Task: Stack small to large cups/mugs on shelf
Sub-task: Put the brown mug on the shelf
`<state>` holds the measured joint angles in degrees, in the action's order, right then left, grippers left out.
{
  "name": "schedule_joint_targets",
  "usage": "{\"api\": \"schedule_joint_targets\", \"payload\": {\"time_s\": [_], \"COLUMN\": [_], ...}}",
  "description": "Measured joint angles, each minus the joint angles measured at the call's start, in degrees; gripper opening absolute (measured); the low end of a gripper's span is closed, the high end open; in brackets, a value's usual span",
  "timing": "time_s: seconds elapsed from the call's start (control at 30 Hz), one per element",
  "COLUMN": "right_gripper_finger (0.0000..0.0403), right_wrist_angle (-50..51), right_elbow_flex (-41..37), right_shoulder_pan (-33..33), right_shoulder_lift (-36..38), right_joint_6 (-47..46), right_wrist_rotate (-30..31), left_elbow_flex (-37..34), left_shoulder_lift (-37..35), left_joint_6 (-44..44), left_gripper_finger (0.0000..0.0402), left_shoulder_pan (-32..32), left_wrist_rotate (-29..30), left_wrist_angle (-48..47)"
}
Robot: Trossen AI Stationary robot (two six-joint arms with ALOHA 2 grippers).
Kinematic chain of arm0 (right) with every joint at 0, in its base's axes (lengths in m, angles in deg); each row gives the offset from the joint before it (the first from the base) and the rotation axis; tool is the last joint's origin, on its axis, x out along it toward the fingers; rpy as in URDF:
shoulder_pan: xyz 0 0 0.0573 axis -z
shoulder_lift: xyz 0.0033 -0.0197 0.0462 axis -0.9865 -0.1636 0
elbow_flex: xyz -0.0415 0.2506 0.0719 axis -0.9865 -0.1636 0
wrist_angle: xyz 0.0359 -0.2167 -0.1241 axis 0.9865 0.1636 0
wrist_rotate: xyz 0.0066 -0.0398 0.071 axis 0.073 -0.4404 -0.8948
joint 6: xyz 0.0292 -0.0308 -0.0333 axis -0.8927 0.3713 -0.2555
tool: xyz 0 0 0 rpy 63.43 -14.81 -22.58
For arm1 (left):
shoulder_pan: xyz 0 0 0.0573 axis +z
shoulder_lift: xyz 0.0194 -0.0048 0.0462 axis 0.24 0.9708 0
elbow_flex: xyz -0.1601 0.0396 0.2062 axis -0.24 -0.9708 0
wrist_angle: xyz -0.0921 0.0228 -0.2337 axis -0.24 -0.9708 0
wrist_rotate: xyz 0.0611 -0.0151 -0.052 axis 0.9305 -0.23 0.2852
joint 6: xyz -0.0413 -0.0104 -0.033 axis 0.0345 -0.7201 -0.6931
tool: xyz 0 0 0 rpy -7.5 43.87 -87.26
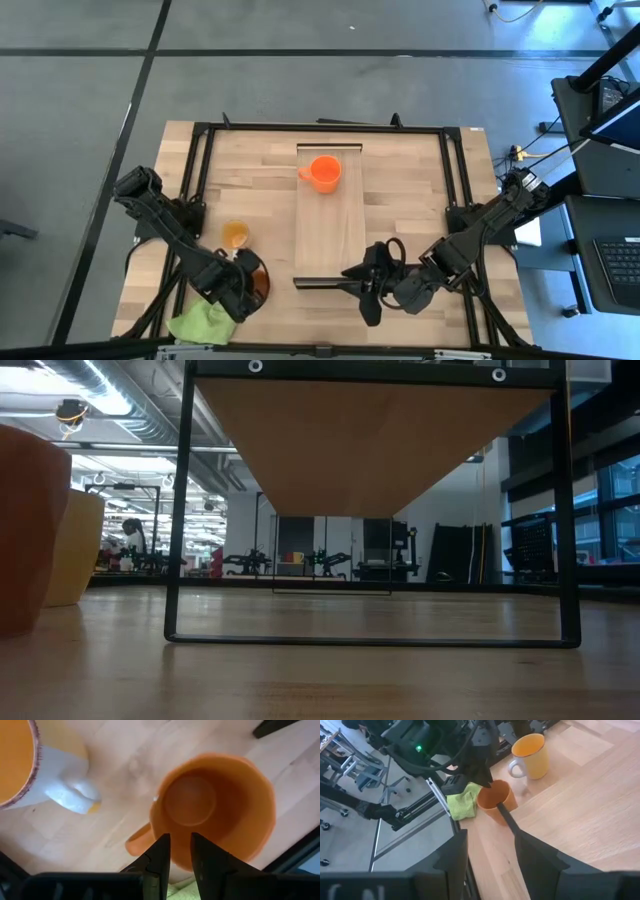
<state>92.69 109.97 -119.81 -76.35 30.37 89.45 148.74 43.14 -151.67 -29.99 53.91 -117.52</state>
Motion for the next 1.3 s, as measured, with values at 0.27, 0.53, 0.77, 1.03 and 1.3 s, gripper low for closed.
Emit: {"api": "schedule_joint_targets", "payload": {"time_s": [0.27, 0.53, 0.77, 1.03, 1.3], "right_gripper_finger": [0.0165, 0.0165, 0.0165, 0.0165, 0.0165], "right_wrist_angle": [0.0, 0.0, 0.0, 0.02, 0.04], "right_elbow_flex": [0.0, 0.0, 0.0, 0.0, 0.0], "right_shoulder_pan": [0.0, 0.0, 0.0, 0.0, -0.01], "right_shoulder_lift": [0.0, 0.0, 0.0, 0.0, 0.0], "right_joint_6": [0.08, 0.24, 0.26, 0.12, 0.88], "right_wrist_rotate": [0.04, 0.13, 0.2, 0.59, 0.59], "left_elbow_flex": [-0.59, -0.75, -4.63, -5.88, -5.86], "left_shoulder_lift": [0.0, 0.0, 0.0, 0.0, -0.04], "left_joint_6": [-0.27, -0.49, -0.98, -2.86, -6.01], "left_gripper_finger": [0.0069, 0.0069, 0.0069, 0.0067, 0.0012], "left_shoulder_pan": [0.02, 0.72, 1.34, 0.11, -0.8], "left_wrist_rotate": [0.54, 1.05, 0.04, -1.01, -1.44], "left_wrist_angle": [-1.94, -1.74, 2.12, 2.86, 3.57]}}
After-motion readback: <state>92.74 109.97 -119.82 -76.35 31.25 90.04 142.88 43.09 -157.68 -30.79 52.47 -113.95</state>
